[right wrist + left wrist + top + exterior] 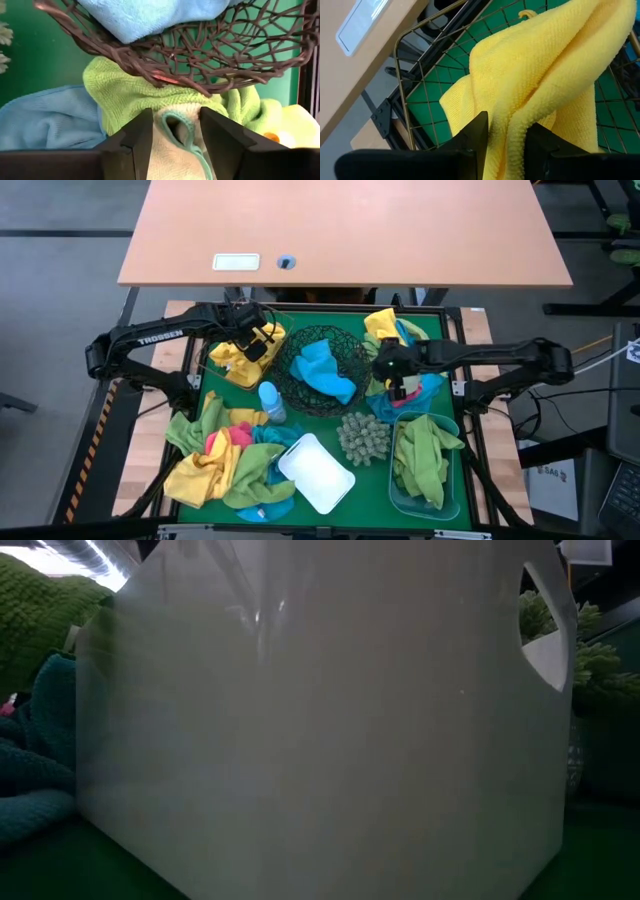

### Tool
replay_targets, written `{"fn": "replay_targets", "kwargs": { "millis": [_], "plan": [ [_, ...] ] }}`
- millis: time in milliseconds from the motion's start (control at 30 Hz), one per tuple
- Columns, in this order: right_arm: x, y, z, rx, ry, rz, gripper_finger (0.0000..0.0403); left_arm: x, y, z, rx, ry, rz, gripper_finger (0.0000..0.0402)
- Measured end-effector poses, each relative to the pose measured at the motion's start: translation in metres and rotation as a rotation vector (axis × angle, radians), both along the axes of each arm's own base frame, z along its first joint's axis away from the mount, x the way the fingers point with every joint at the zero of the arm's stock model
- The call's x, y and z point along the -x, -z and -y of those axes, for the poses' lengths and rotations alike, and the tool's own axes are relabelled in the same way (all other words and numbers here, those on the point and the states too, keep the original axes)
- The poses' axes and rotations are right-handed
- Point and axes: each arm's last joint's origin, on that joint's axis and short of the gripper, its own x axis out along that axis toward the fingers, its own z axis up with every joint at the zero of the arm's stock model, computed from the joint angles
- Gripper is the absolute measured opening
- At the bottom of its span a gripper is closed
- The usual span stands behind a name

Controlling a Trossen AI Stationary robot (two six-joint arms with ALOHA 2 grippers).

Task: Sort microfiber towel by color & place in baskets
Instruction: Put the yellow microfiber cloth into the rectangular wire basket

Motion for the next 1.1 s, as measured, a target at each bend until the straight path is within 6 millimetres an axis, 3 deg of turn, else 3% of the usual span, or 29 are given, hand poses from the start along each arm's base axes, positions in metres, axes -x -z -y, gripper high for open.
{"fn": "replay_targets", "kwargs": {
  "millis": [167, 367, 433, 600, 800, 1100],
  "plan": [
    [-0.002, 0.003, 0.000, 0.005, 0.004, -0.014, 0.0130, 0.000, 0.000, 0.000, 0.000, -0.001, 0.000, 0.0085],
    [-0.001, 0.003, 0.000, 0.014, -0.014, -0.022, 0.0026, 0.001, 0.000, -0.002, -0.003, -0.010, 0.001, 0.0085],
    [-0.001, 0.003, 0.000, 0.014, -0.015, -0.022, 0.0009, 0.002, 0.000, -0.003, -0.003, -0.018, 0.001, 0.0085],
    [-0.001, 0.003, 0.000, 0.007, -0.020, -0.021, 0.0028, 0.005, 0.000, -0.008, 0.003, -0.082, 0.027, 0.0085],
    [-0.001, 0.003, 0.000, 0.006, -0.020, -0.022, 0.0007, 0.007, 0.000, -0.011, -0.003, -0.098, 0.023, 0.0085],
    [-0.001, 0.003, 0.000, 0.006, -0.021, -0.021, 0.0011, 0.007, 0.000, -0.011, 0.012, -0.094, 0.024, 0.0085]
  ]
}}
